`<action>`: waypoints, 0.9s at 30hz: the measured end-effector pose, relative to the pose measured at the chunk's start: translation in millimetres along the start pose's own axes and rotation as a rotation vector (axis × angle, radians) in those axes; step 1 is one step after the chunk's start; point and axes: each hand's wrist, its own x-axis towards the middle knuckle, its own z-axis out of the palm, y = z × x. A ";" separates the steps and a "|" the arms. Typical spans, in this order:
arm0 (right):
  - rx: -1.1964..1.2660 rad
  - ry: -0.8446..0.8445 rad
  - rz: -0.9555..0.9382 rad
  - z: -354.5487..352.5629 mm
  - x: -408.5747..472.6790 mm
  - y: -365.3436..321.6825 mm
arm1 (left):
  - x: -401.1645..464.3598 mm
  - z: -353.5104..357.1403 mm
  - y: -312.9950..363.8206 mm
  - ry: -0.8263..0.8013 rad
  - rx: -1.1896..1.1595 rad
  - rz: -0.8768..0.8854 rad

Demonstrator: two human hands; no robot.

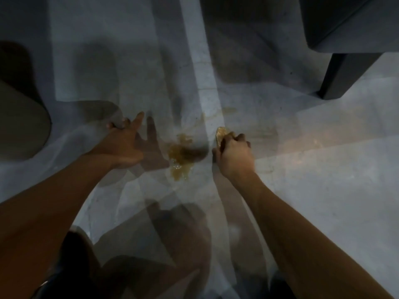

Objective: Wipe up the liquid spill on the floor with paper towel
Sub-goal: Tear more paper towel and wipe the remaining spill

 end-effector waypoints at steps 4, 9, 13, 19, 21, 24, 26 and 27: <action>-0.020 0.024 -0.016 -0.2 5.6 15.8 | 1.9 1.7 0.5 0.001 0.029 -0.005; -0.127 0.293 0.102 -41.3 36.1 103.5 | 1.6 2.9 6.4 -0.012 0.017 -0.014; -0.080 0.196 0.180 -33.2 60.0 89.0 | 1.8 0.9 7.7 -0.038 0.002 -0.010; 0.092 0.098 -0.184 32.7 -6.7 -11.3 | 1.6 -0.1 7.8 -0.027 0.044 -0.025; 0.135 0.128 -0.291 26.7 -12.2 -4.0 | 0.9 -0.7 8.3 -0.033 0.028 -0.020; 0.064 0.300 -0.220 0.0 7.7 46.2 | -2.1 -3.8 10.0 -0.036 0.019 -0.026; 0.016 0.323 0.023 -14.1 20.5 92.8 | -2.6 -3.5 9.5 -0.053 0.006 -0.026; -0.010 0.293 0.181 -13.0 22.0 114.7 | -2.5 -3.2 8.6 -0.055 0.004 -0.022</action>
